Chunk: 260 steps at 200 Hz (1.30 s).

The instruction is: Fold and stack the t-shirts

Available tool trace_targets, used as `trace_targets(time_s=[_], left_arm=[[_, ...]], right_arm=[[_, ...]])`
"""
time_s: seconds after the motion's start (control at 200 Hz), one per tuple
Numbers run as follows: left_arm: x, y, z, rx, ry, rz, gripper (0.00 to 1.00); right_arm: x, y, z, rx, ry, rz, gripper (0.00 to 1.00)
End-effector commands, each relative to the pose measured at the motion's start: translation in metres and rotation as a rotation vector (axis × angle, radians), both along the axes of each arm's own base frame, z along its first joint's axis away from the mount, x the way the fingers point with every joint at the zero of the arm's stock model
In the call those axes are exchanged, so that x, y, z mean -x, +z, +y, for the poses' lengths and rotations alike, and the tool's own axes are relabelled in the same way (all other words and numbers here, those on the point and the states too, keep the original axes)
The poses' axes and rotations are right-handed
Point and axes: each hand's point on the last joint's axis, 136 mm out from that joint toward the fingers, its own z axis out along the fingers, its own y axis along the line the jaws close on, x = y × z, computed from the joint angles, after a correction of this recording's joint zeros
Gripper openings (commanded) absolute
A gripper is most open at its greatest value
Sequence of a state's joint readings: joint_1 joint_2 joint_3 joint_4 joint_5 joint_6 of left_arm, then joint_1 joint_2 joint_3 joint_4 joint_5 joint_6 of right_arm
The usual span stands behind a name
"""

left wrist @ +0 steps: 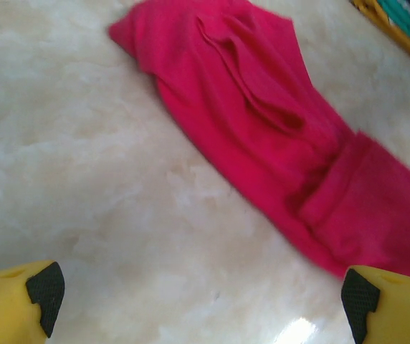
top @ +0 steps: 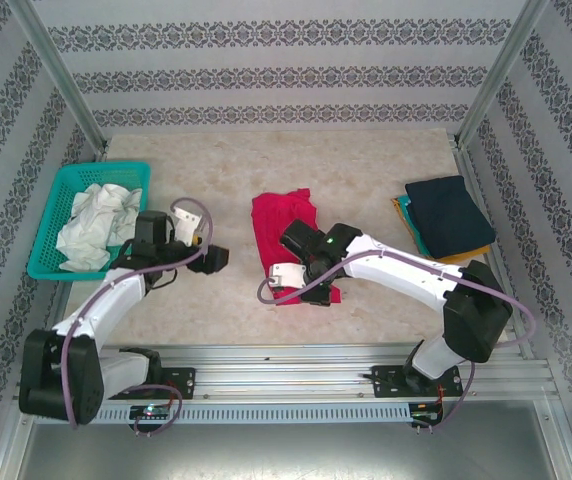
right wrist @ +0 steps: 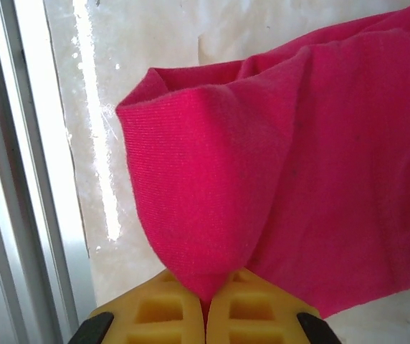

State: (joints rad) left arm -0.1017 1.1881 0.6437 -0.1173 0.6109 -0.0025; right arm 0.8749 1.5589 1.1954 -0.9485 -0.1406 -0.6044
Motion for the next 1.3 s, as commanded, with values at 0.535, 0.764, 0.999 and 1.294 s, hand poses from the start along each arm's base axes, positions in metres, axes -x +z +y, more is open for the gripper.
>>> trace_targets(time_s=[0.535,0.764,0.999,1.294], left_arm=[[-0.071,-0.062,-0.096,0.359,0.46,0.683,0.68],[-0.073,-0.087,-0.101,0.326,0.461,0.733,0.44],[-0.074,-0.104,-0.107,0.326,0.454,0.774,0.16],[-0.053,-0.132,-0.099,0.268,0.465,0.86,0.0]], right_arm=[[-0.062,0.054,0.029,-0.065,0.029,-0.128,0.0],[-0.066,0.055,0.027,-0.07,0.02,-0.132,0.0],[-0.07,0.057,0.024,-0.072,0.008,-0.142,0.0],[-0.098,0.07,0.026,-0.085,-0.008,-0.198,0.0]])
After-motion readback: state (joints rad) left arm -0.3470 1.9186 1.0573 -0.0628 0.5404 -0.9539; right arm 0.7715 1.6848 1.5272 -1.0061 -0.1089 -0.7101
